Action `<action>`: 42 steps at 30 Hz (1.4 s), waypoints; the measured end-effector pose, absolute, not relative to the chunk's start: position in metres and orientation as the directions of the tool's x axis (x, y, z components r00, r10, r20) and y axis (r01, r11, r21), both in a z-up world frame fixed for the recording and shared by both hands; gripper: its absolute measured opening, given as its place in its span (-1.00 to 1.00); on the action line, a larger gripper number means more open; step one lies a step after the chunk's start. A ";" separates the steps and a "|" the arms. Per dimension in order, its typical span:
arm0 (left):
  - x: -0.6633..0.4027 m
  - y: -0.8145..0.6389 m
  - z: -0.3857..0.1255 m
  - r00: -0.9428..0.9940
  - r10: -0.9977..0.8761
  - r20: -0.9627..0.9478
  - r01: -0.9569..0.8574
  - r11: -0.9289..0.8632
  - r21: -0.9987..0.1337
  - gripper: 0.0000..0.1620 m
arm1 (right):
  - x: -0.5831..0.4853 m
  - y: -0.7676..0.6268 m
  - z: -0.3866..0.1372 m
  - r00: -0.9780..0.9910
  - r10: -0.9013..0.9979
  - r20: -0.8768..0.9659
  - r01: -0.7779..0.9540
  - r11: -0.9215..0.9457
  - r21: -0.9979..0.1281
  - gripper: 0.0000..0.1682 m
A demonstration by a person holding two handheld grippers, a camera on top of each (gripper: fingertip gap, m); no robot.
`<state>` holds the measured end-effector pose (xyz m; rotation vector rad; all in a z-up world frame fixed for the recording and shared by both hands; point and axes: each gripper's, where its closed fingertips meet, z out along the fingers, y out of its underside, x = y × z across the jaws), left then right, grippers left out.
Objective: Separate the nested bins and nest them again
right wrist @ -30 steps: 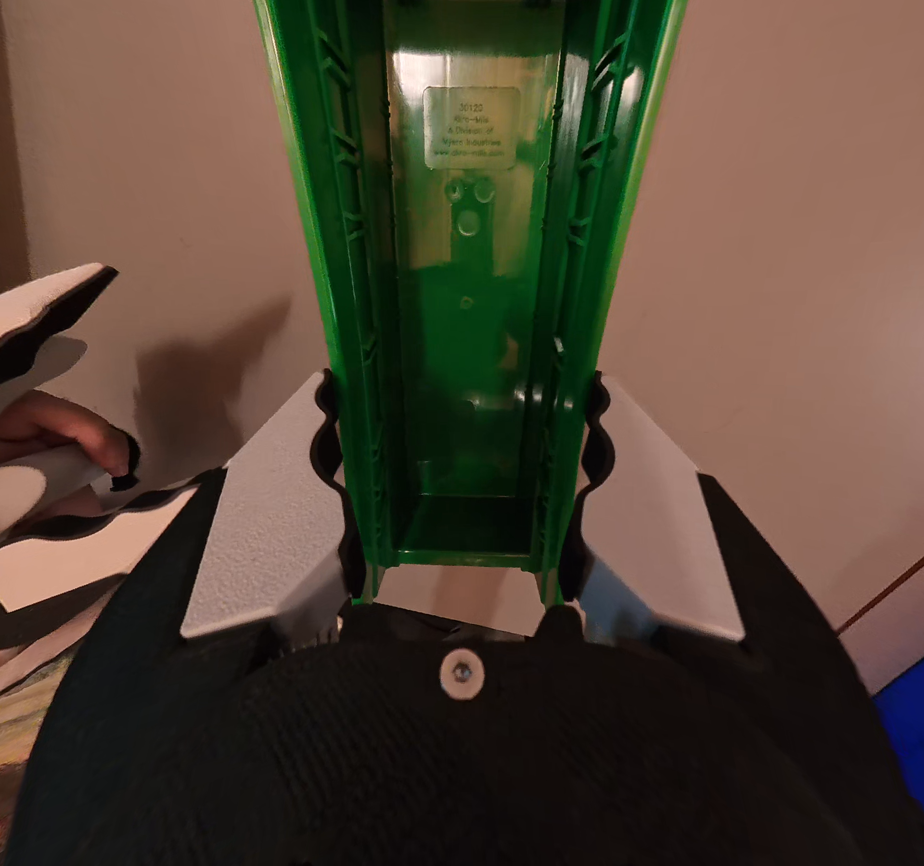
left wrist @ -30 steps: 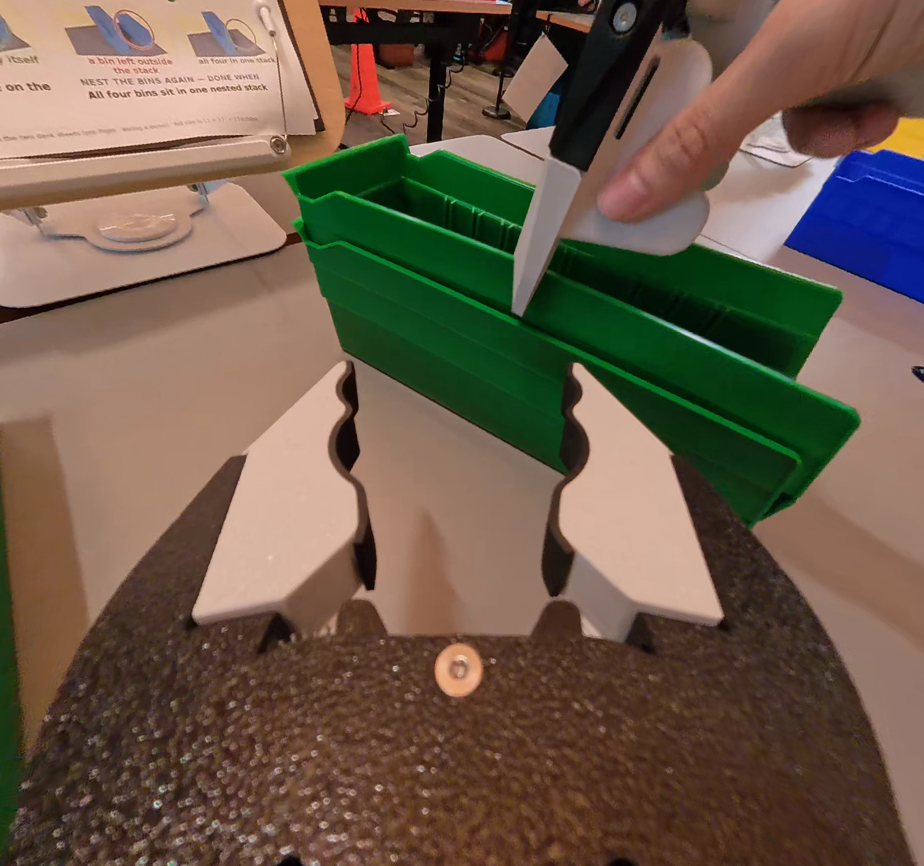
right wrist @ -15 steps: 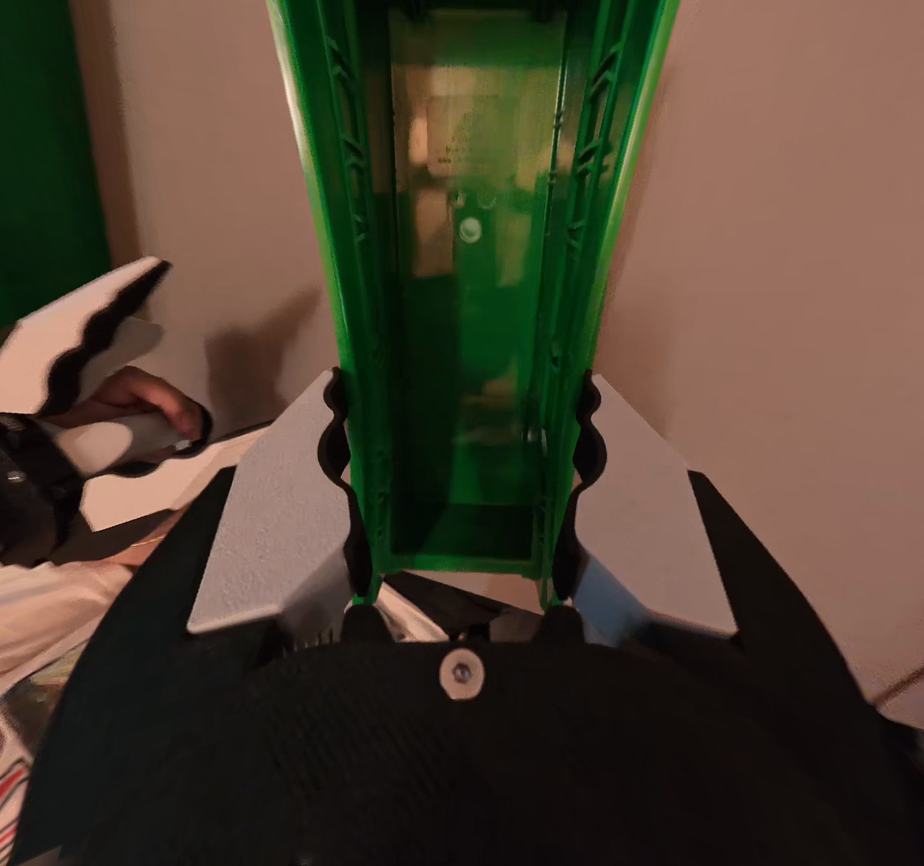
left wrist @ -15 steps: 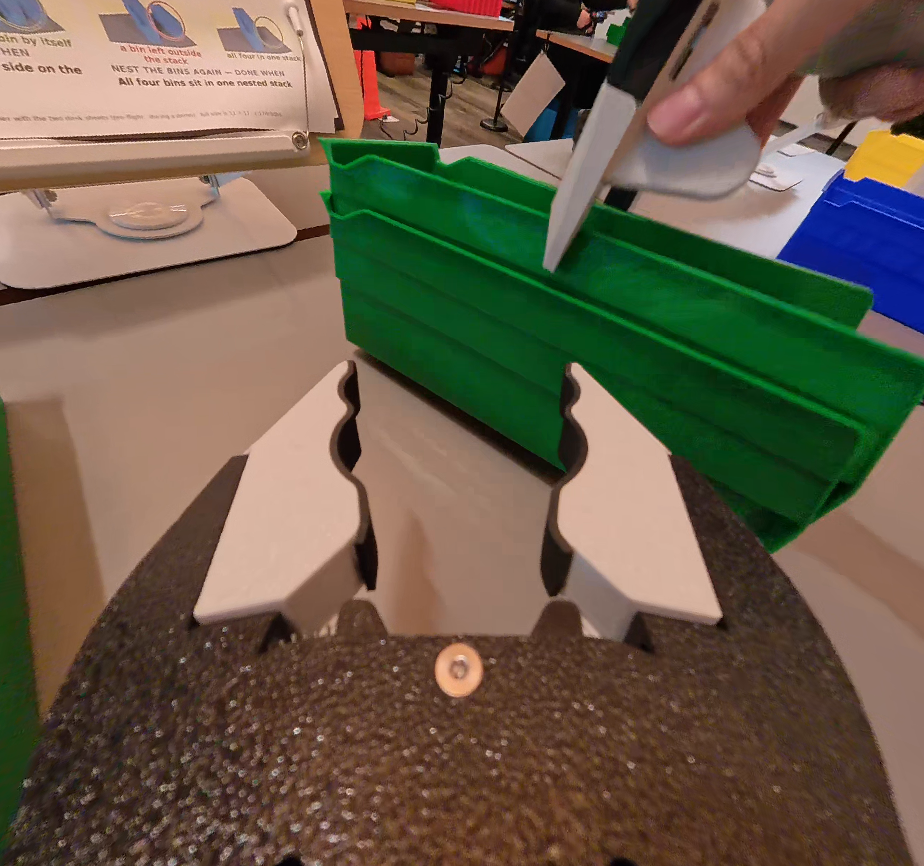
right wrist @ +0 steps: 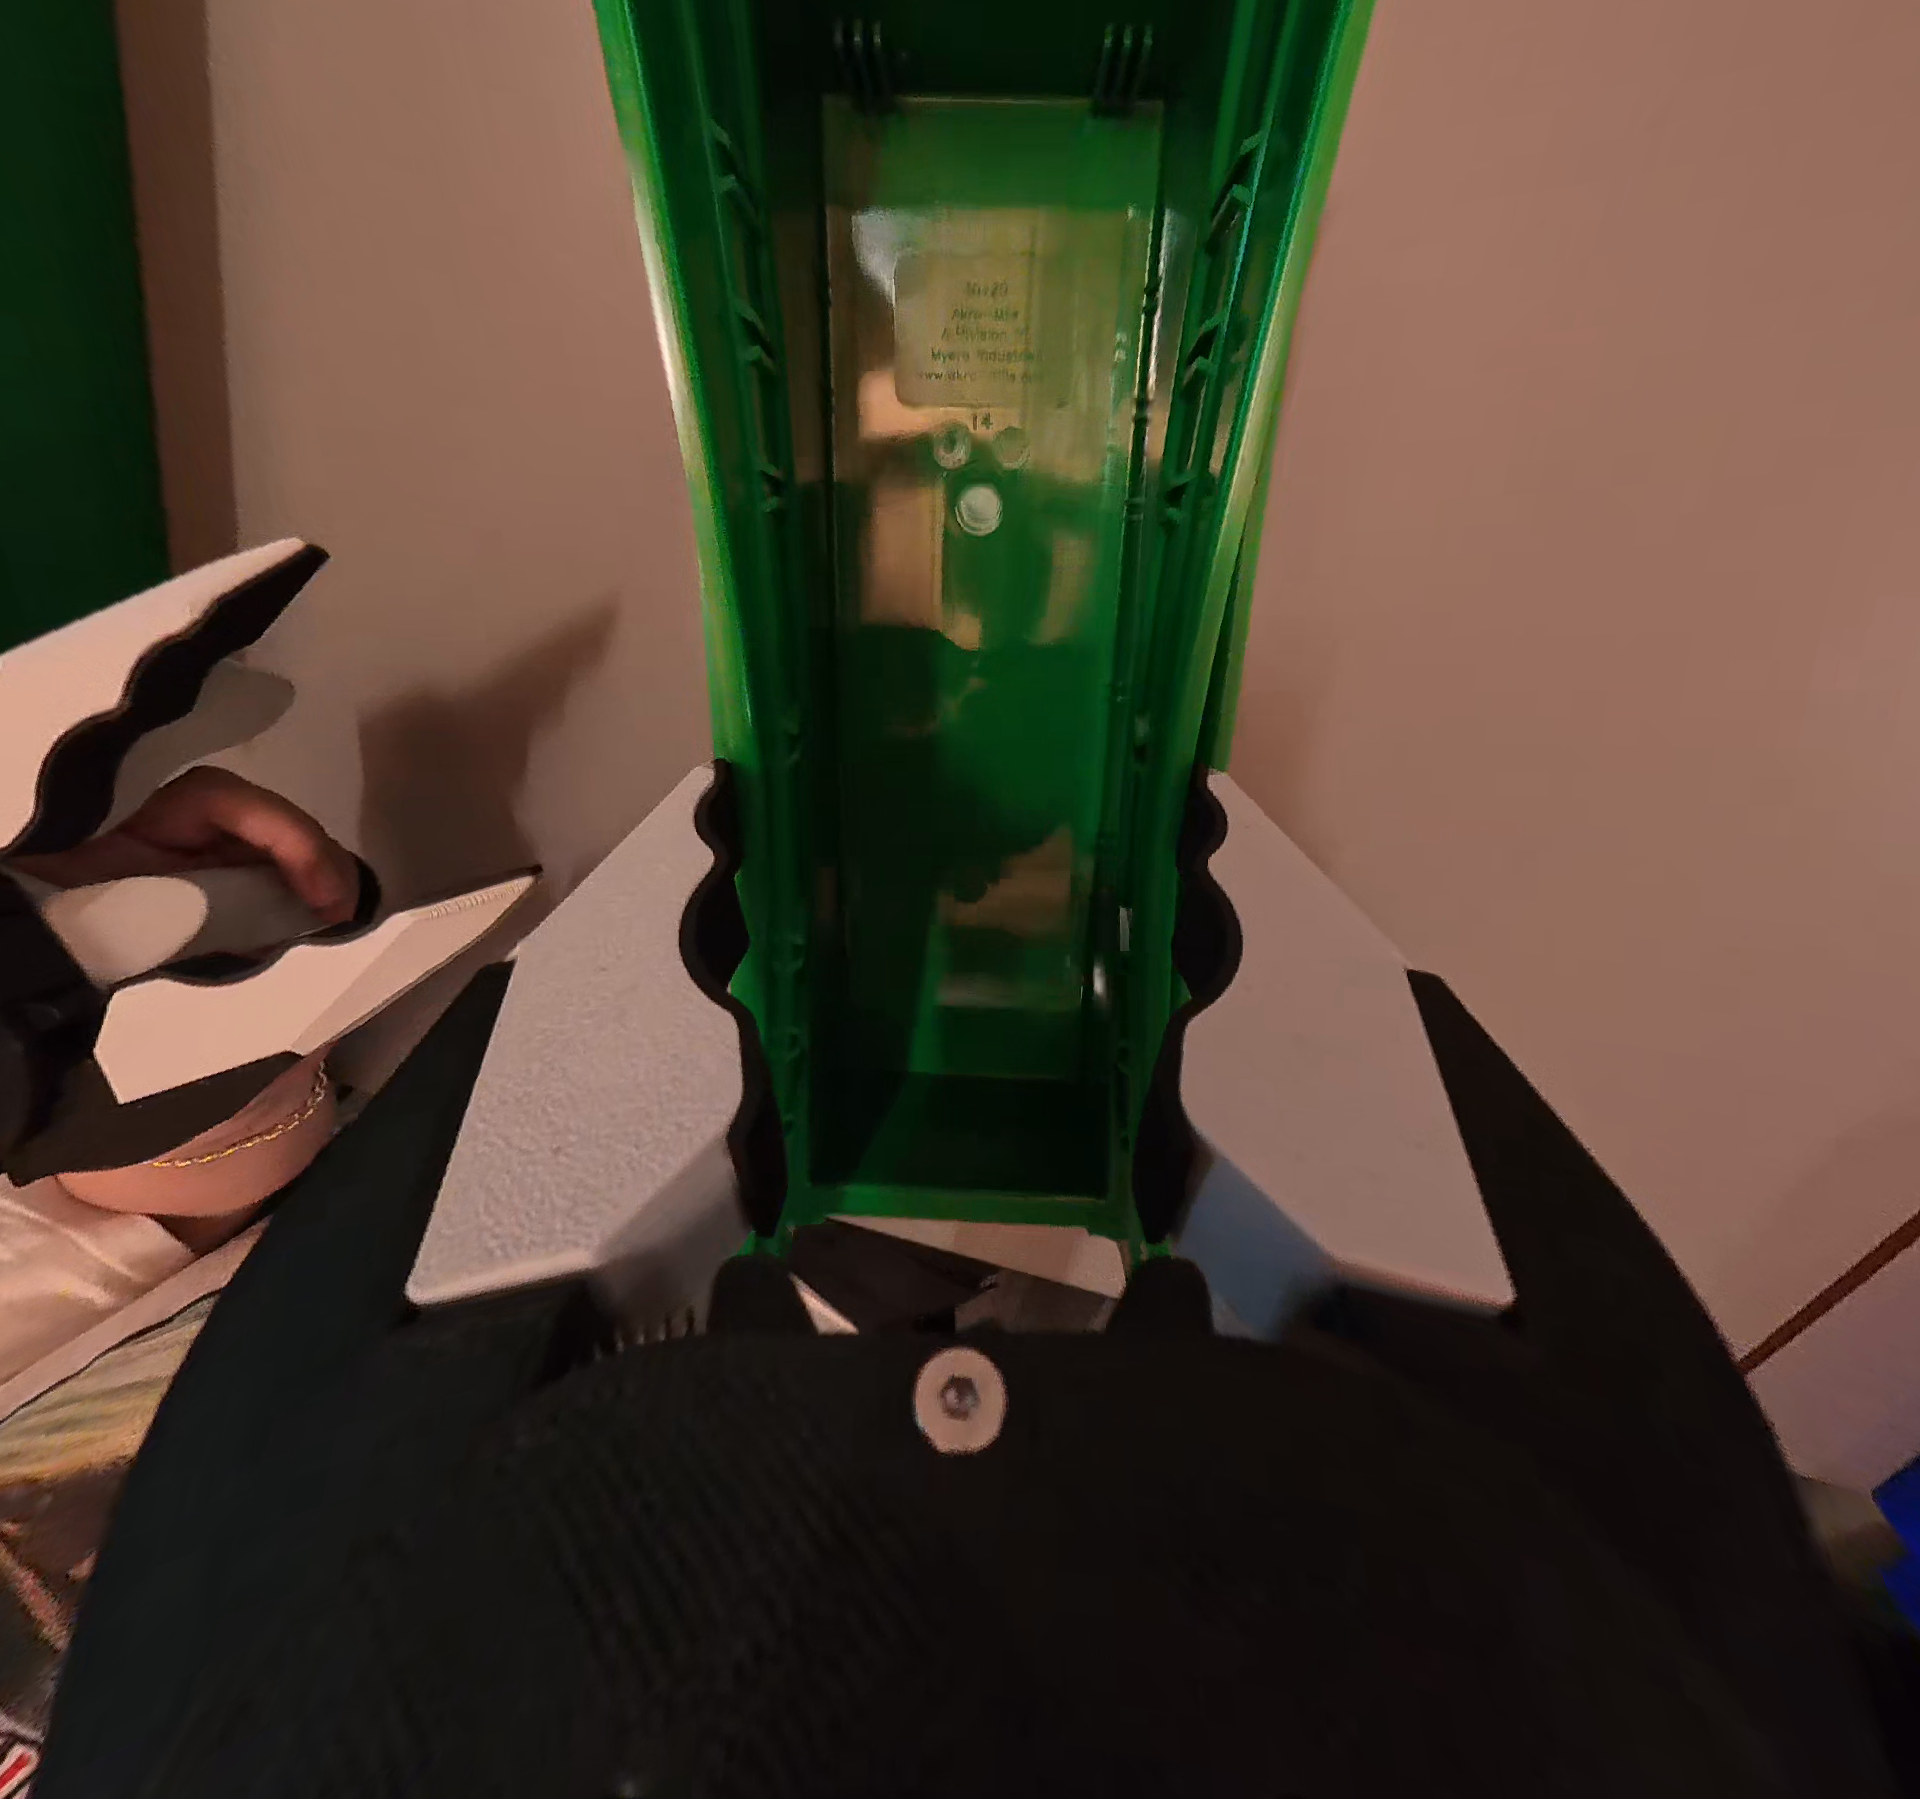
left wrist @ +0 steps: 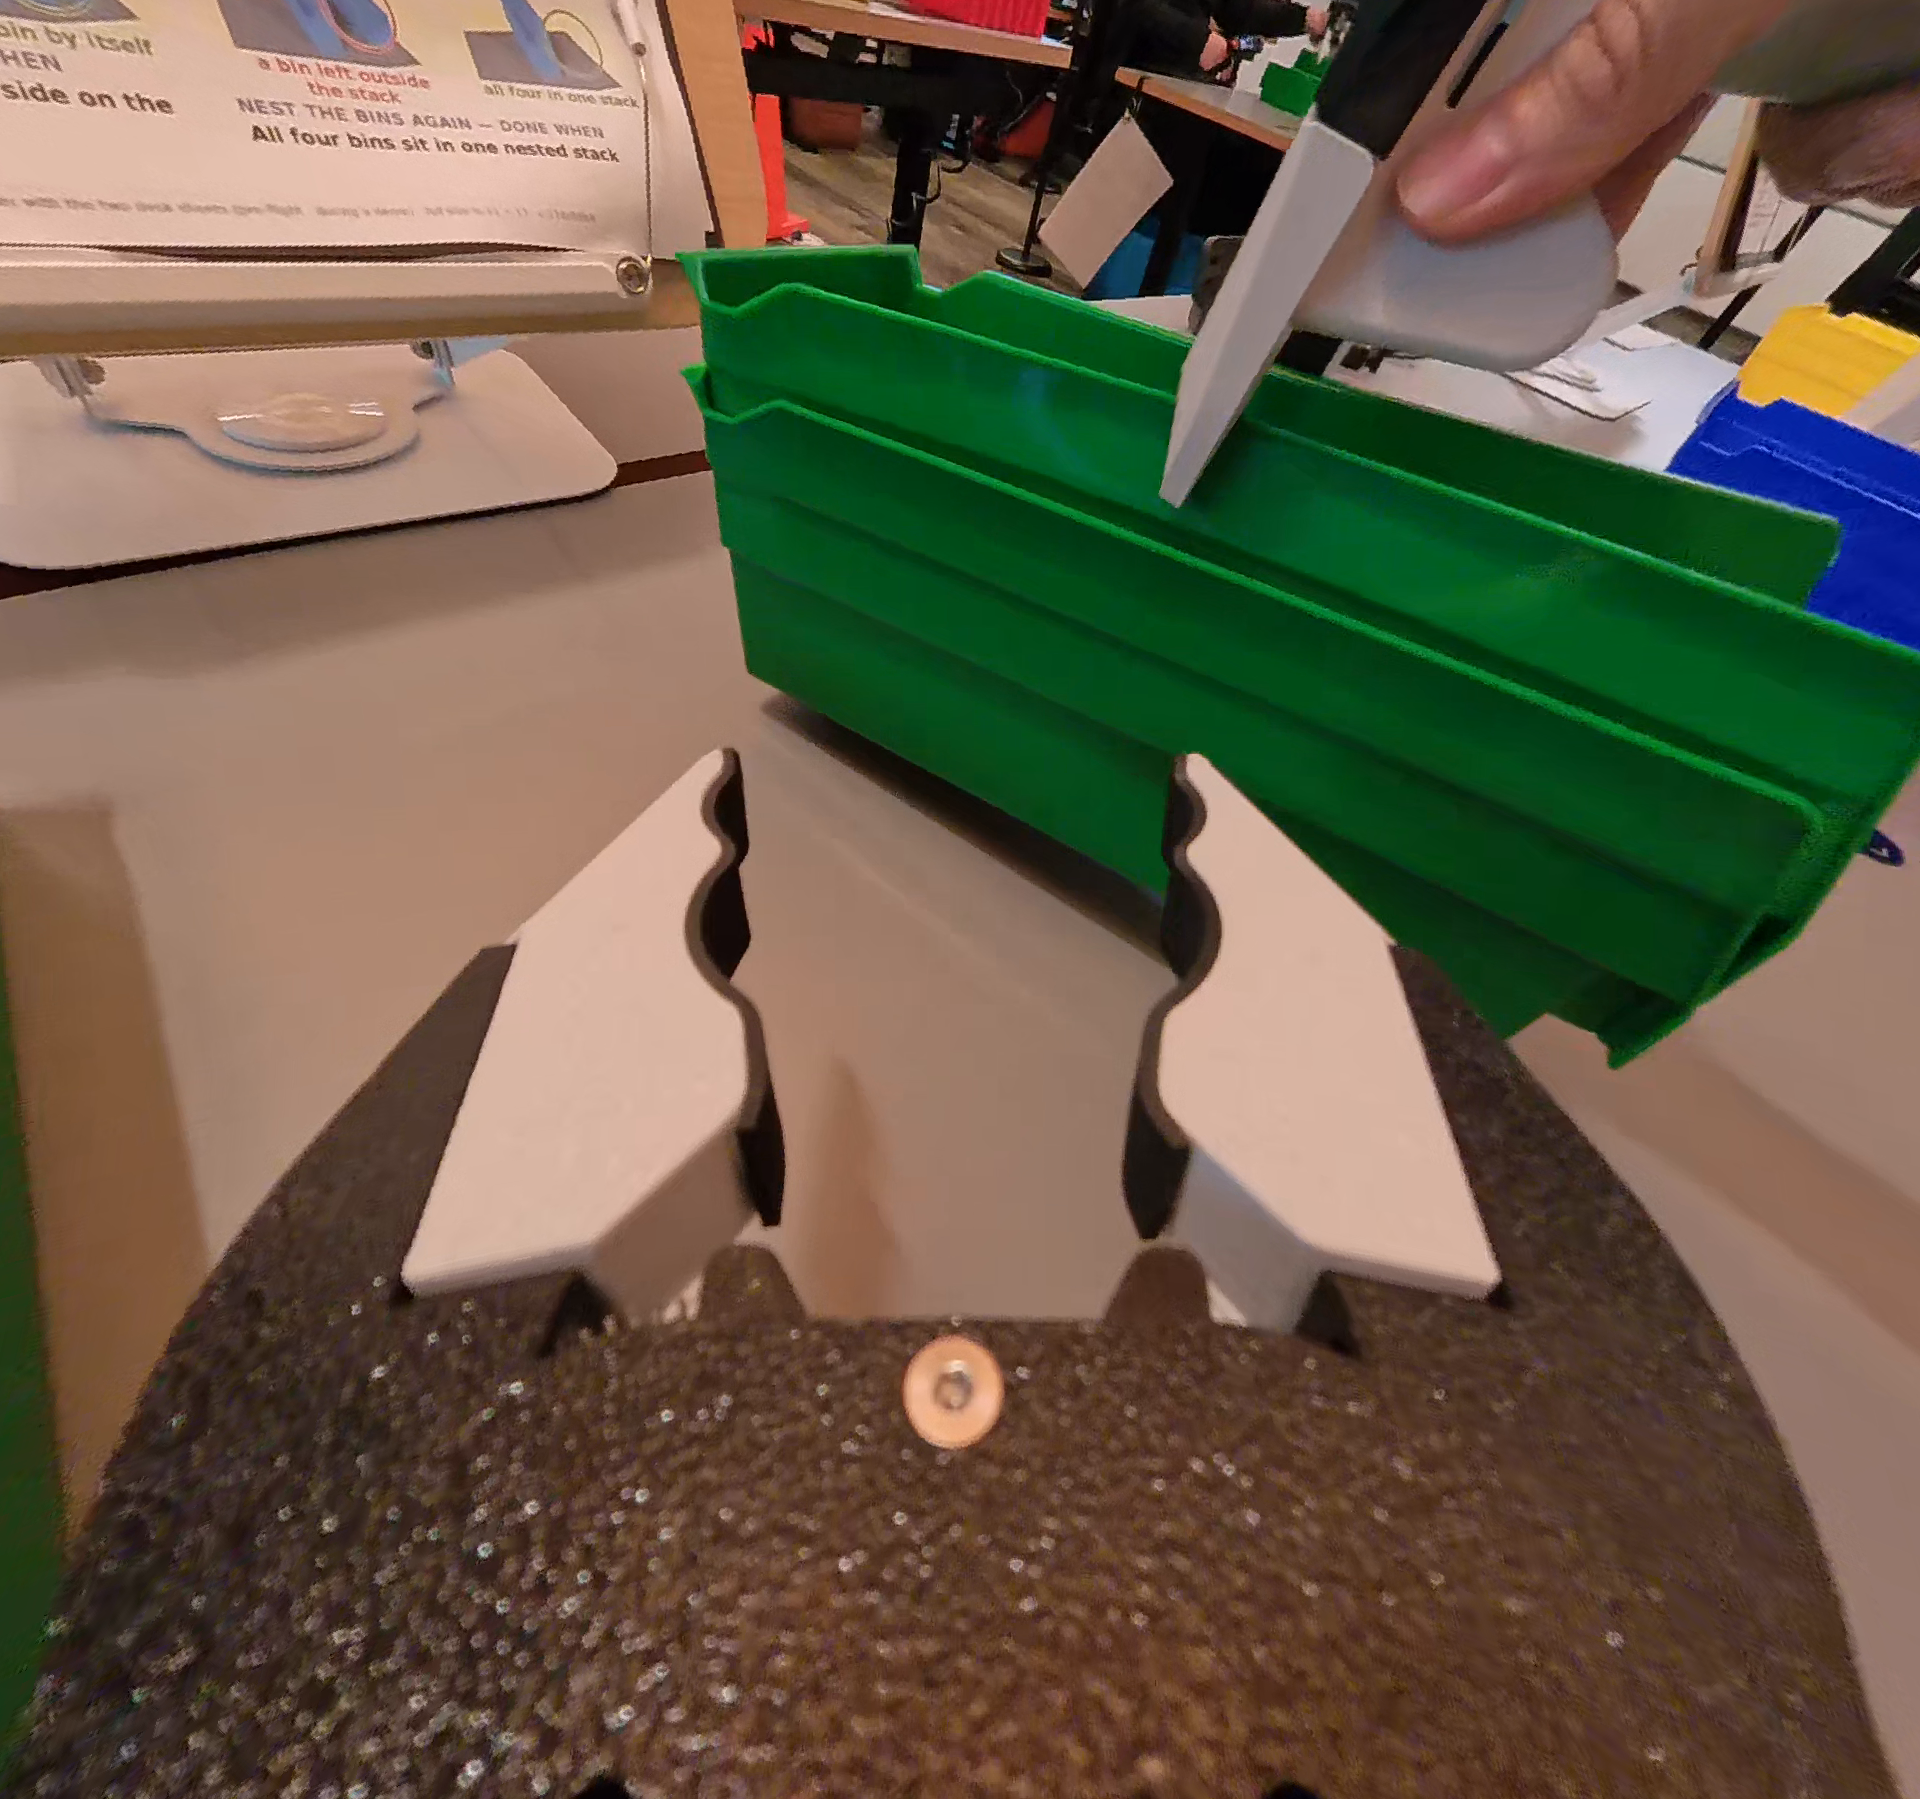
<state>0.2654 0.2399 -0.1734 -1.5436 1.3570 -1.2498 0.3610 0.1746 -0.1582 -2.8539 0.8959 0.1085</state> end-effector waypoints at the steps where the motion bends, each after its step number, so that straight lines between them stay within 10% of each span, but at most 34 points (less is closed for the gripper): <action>1: 0.266 0.239 -0.173 -0.027 -0.980 0.197 -0.282 -0.182 -0.942 -0.03 | 0.361 0.174 -0.159 0.819 -0.562 -0.115 -0.573 -0.811 -0.116 0.00; 42: 0.267 0.234 -0.178 -0.042 -0.974 0.222 -0.298 -0.200 -0.933 -0.03 | 0.362 0.170 -0.181 0.817 -0.570 -0.088 -0.577 -0.809 -0.116 0.22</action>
